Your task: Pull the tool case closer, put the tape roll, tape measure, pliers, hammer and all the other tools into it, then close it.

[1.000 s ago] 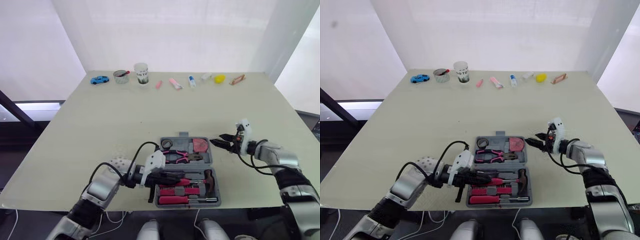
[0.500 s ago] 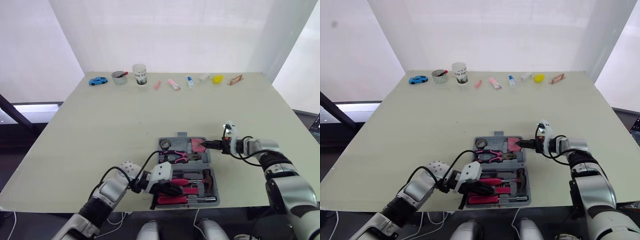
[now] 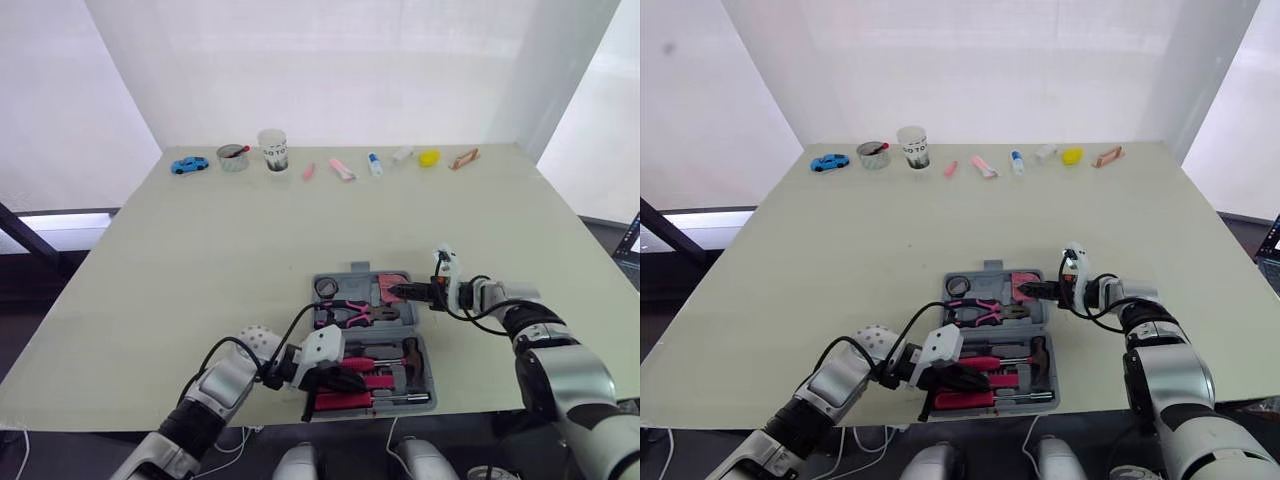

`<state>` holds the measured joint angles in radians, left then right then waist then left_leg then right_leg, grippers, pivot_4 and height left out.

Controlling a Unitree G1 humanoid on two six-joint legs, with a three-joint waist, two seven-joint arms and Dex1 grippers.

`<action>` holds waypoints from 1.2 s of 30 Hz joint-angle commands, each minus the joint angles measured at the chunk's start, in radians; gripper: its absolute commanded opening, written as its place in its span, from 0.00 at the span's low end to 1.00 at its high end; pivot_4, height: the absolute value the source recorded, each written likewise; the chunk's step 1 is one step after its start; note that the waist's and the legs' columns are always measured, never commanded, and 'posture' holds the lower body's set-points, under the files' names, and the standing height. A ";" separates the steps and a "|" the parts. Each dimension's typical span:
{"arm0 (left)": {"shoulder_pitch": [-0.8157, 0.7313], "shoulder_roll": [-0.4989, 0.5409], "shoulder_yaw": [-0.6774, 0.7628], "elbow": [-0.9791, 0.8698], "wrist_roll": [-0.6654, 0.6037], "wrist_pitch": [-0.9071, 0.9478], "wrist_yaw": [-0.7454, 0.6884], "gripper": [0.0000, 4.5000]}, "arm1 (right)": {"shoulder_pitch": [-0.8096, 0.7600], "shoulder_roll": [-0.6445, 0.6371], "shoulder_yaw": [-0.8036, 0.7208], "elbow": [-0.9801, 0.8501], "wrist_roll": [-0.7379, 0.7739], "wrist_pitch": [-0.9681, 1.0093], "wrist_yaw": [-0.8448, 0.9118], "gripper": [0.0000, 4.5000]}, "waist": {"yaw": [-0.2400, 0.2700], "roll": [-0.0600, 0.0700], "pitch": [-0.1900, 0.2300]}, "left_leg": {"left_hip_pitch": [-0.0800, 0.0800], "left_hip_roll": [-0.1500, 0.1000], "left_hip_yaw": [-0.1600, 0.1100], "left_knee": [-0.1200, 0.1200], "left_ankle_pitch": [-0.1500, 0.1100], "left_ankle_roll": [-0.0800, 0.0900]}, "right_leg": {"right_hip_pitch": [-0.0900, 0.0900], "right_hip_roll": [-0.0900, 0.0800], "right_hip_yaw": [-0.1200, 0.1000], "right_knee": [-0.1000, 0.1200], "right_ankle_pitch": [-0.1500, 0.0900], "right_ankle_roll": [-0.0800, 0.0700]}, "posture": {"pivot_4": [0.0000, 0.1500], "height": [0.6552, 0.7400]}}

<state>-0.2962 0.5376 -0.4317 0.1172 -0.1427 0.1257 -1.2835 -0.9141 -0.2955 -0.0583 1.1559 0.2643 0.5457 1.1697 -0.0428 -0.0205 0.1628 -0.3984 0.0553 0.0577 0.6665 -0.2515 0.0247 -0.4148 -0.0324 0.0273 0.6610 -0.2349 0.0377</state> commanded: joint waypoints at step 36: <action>0.624 0.296 0.847 -0.283 -0.492 0.200 0.021 0.01 | 0.648 -0.333 -0.133 -1.272 0.356 0.324 0.217 1.00 | 0.020 0.003 0.006 | -0.004 0.001 -0.009 -0.002 0.000 0.000 | -0.004 -0.004 -0.006 -0.001 -0.005 -0.005 | 1.00 1.00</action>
<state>0.3193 0.8317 0.3433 -0.1876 -0.6456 0.3511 -1.2892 -0.3181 -0.6099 -0.1225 -0.0427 0.6024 0.9228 1.4195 -0.0227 -0.0175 0.1683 -0.4027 0.0564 0.0487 0.6646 -0.2518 0.0242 -0.4187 -0.0368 0.0211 0.6584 -0.2396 0.0325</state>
